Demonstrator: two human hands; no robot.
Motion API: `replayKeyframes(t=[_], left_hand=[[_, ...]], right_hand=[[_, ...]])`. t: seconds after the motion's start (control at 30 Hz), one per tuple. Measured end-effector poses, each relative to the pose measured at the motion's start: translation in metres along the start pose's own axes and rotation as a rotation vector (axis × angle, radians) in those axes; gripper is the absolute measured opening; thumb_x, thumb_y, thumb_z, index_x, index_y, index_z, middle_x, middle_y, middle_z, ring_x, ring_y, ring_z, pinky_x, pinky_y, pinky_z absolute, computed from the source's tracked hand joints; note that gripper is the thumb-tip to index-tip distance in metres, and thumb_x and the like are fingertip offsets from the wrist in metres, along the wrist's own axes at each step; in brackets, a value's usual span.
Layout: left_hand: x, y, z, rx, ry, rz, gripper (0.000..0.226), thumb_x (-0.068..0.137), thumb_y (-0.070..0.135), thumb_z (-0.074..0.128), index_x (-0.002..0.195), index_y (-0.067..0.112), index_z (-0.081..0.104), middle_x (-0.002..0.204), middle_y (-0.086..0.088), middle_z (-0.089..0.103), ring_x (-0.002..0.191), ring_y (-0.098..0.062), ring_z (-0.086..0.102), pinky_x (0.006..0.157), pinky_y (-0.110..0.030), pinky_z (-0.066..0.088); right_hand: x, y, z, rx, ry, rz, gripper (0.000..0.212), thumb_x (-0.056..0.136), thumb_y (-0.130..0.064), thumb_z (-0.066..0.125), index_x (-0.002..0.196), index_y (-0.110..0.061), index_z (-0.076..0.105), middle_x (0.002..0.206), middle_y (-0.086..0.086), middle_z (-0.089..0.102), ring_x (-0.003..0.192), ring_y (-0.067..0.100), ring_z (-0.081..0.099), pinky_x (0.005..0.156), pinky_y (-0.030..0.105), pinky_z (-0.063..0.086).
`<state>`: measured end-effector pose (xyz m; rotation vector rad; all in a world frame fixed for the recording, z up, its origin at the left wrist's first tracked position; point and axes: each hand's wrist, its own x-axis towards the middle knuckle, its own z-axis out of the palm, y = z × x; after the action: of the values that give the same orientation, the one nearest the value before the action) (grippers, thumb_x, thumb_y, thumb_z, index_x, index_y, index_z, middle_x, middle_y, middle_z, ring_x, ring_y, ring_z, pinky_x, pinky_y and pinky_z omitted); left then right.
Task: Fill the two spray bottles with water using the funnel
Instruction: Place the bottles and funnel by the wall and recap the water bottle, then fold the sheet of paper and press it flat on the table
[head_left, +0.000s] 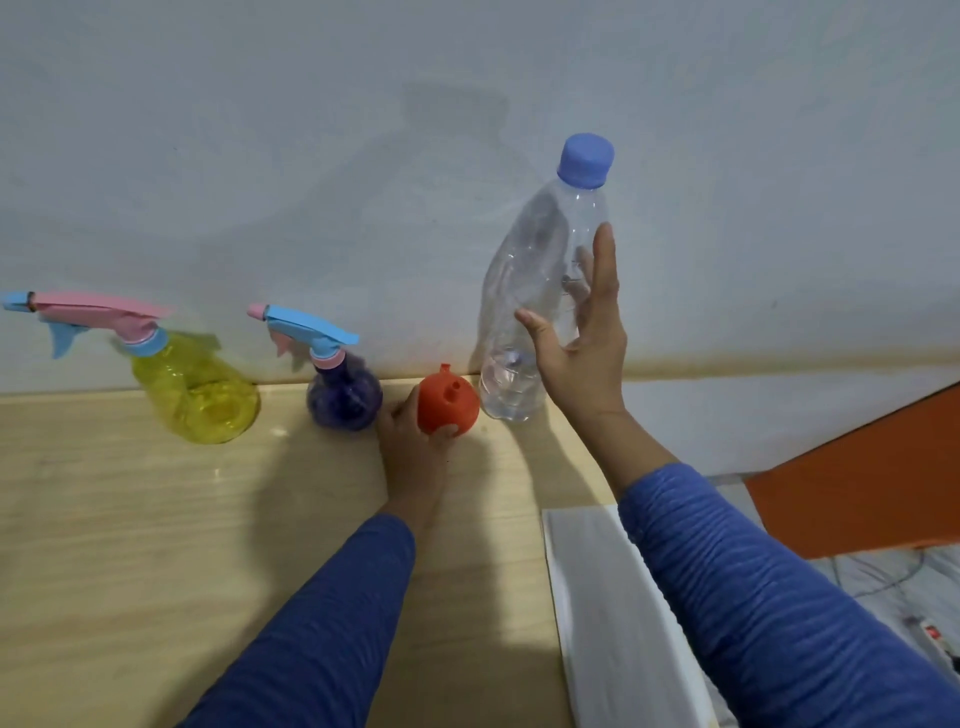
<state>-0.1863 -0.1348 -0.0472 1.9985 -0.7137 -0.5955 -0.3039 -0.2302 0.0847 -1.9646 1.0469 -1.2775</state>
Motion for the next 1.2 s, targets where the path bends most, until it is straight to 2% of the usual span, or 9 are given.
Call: replayKeyframes(t=[0.1, 0.23, 0.47, 0.6, 0.7, 0.8, 0.9, 1.03, 1.2], left_hand=[[-0.001, 0.001, 0.004, 0.064, 0.019, 0.022, 0.065, 0.078, 0.014, 0.070, 0.137, 0.007, 0.043, 0.133, -0.014, 0.038, 0.123, -0.029, 0.038, 0.103, -0.024, 0.024], [-0.003, 0.000, 0.003, 0.106, -0.010, 0.061, 0.072, 0.086, 0.014, 0.064, 0.148, 0.013, 0.026, 0.143, -0.013, 0.035, 0.132, -0.027, 0.031, 0.109, -0.032, 0.023], [-0.003, 0.002, -0.001, 0.183, -0.078, 0.059, 0.066, 0.090, 0.019, 0.059, 0.147, 0.015, 0.027, 0.146, -0.011, 0.033, 0.133, -0.025, 0.032, 0.111, -0.033, 0.023], [-0.004, 0.007, -0.007, 0.219, -0.154, 0.019, 0.075, 0.090, 0.023, 0.059, 0.150, 0.013, 0.014, 0.150, -0.012, 0.026, 0.137, -0.027, 0.028, 0.112, -0.037, 0.023], [-0.006, 0.012, -0.012, 0.255, -0.205, 0.018, 0.083, 0.088, 0.023, 0.062, 0.150, 0.010, 0.008, 0.149, -0.014, 0.027, 0.135, -0.029, 0.030, 0.111, -0.040, 0.027], [-0.009, 0.016, -0.021, 0.339, -0.249, 0.064, 0.086, 0.088, 0.022, 0.064, 0.149, 0.004, 0.006, 0.146, -0.018, 0.029, 0.133, -0.031, 0.032, 0.110, -0.037, 0.027], [-0.013, 0.020, -0.035, 0.540, -0.309, 0.140, 0.083, 0.090, 0.028, 0.060, 0.149, 0.003, 0.007, 0.144, -0.017, 0.031, 0.133, -0.030, 0.029, 0.111, -0.035, 0.025], [-0.018, 0.033, -0.056, 0.728, -0.337, 0.301, 0.074, 0.089, 0.032, 0.060, 0.146, 0.007, 0.020, 0.138, -0.012, 0.041, 0.128, -0.028, 0.036, 0.106, -0.038, 0.033], [-0.030, 0.057, -0.080, 0.890, -0.387, 0.500, 0.065, 0.090, 0.034, 0.057, 0.141, 0.005, 0.029, 0.139, -0.015, 0.039, 0.128, -0.029, 0.037, 0.104, -0.038, 0.034]], right_hand=[[0.001, 0.001, 0.001, 0.012, -0.031, -0.028, 0.091, 0.079, -0.017, 0.072, 0.138, -0.049, 0.011, 0.134, -0.018, 0.035, 0.130, 0.014, 0.046, 0.102, 0.009, 0.035], [0.003, 0.002, -0.003, -0.018, -0.062, -0.068, 0.091, 0.079, -0.021, 0.074, 0.132, -0.052, 0.007, 0.137, -0.013, 0.033, 0.130, 0.019, 0.046, 0.105, 0.024, 0.039], [-0.002, 0.002, -0.003, -0.020, -0.072, -0.038, 0.094, 0.079, -0.023, 0.074, 0.132, -0.053, 0.002, 0.151, -0.002, 0.030, 0.135, 0.020, 0.041, 0.106, 0.024, 0.037], [-0.010, -0.001, -0.007, 0.010, -0.094, 0.071, 0.115, 0.073, -0.023, 0.079, 0.139, -0.053, -0.009, 0.157, -0.008, 0.014, 0.140, 0.020, 0.033, 0.109, 0.030, 0.037], [-0.021, 0.001, -0.009, -0.053, -0.133, 0.184, 0.113, 0.077, -0.028, 0.075, 0.140, -0.045, -0.017, 0.159, -0.008, 0.007, 0.142, 0.018, 0.028, 0.107, 0.027, 0.033], [-0.033, 0.008, -0.011, -0.179, -0.182, 0.303, 0.095, 0.086, -0.027, 0.065, 0.150, -0.021, -0.005, 0.159, 0.000, 0.012, 0.145, 0.018, 0.019, 0.115, 0.032, 0.025], [-0.044, 0.010, -0.014, -0.460, -0.355, 0.425, 0.075, 0.091, -0.031, 0.056, 0.149, -0.006, 0.014, 0.156, 0.012, 0.021, 0.144, 0.023, 0.018, 0.115, 0.032, 0.020], [-0.056, -0.003, -0.025, -0.751, -0.500, 0.442, 0.058, 0.092, -0.037, 0.049, 0.138, -0.004, 0.037, 0.146, 0.014, 0.036, 0.138, 0.027, 0.028, 0.109, 0.038, 0.031], [-0.074, -0.027, -0.038, -0.926, -0.589, 0.528, 0.053, 0.092, -0.039, 0.049, 0.133, -0.006, 0.040, 0.139, 0.012, 0.041, 0.130, 0.027, 0.038, 0.099, 0.039, 0.040]])
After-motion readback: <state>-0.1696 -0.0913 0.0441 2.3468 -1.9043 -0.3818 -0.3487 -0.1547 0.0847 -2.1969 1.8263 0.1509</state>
